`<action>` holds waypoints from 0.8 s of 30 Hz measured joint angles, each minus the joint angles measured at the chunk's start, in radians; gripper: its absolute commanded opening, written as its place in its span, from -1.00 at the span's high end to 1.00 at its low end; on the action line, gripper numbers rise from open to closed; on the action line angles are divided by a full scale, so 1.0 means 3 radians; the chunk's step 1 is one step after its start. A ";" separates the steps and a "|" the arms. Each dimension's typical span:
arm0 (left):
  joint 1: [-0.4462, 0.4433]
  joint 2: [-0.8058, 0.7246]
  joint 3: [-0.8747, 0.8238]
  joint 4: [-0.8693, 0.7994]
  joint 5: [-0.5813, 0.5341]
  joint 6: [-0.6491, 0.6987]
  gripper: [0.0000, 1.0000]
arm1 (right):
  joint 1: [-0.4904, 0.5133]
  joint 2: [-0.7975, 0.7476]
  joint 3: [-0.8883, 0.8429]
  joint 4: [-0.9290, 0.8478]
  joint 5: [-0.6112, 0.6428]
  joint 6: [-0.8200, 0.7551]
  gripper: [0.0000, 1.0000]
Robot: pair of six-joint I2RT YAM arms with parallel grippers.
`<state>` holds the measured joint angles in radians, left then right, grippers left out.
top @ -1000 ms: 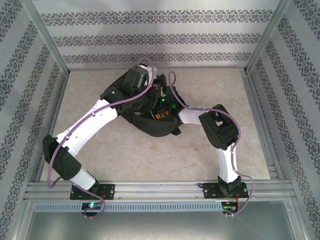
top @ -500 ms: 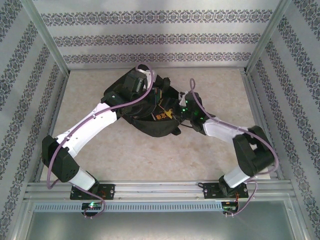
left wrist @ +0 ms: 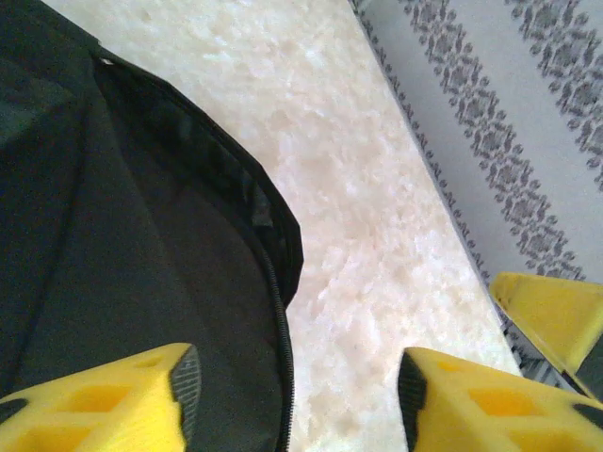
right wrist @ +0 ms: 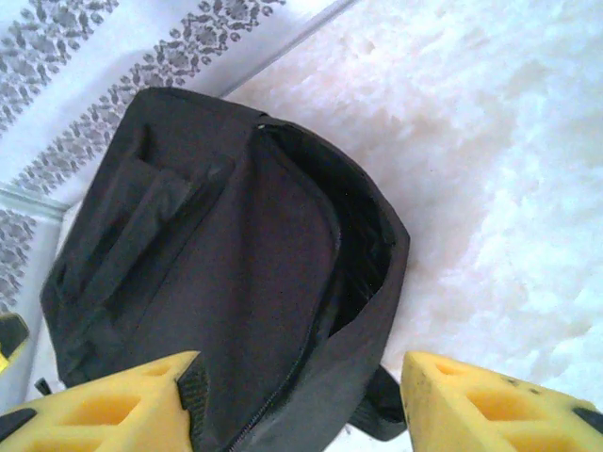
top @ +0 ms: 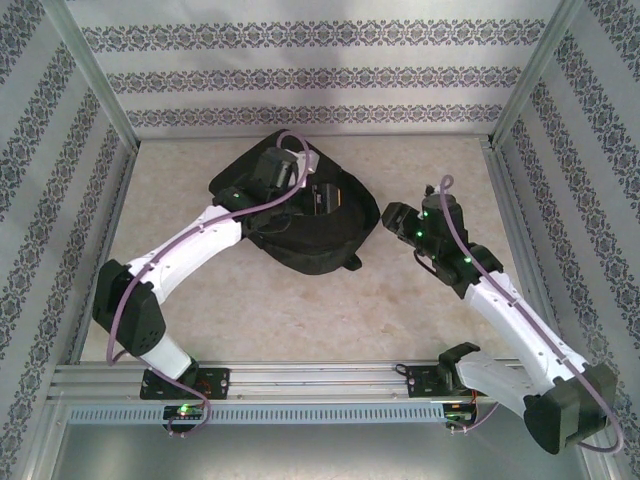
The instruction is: Pack the student bag
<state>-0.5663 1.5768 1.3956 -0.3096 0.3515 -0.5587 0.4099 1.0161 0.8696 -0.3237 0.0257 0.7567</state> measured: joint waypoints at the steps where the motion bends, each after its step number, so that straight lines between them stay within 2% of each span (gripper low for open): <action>1: 0.0079 -0.0085 -0.0028 -0.0004 0.0019 -0.0025 -0.27 | 0.0116 0.0076 0.0135 -0.0065 0.0037 -0.0156 -0.11; 6: 0.0624 -0.0726 -0.0248 -0.0149 -0.0109 -0.0174 -0.32 | 0.0765 0.0665 0.0890 -0.0192 -0.0033 -0.0819 -0.10; 9: 0.0965 -0.1129 -0.0460 -0.0329 -0.0322 -0.0367 -0.31 | 0.1083 0.1207 0.1447 -0.0306 -0.0151 -0.1111 -0.07; 13: 0.1348 -0.1378 -0.0767 -0.0649 -0.0548 -0.0703 -0.31 | 0.1424 0.2084 0.2319 -0.0614 -0.0193 -0.1335 -0.09; 18: 0.1654 -0.1503 -0.1231 -0.0947 -0.0668 -0.1076 -0.28 | 0.1603 0.2955 0.3118 -0.1020 -0.0189 -0.1354 -0.10; 24: 0.1743 -0.1611 -0.1483 -0.1106 -0.0666 -0.1386 -0.25 | 0.1638 0.3625 0.3780 -0.1409 -0.0006 -0.1157 -0.01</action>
<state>-0.0433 1.0935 0.9508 -0.6415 0.1516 -0.9745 0.9012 2.1036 2.0037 -0.7464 0.0238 0.4095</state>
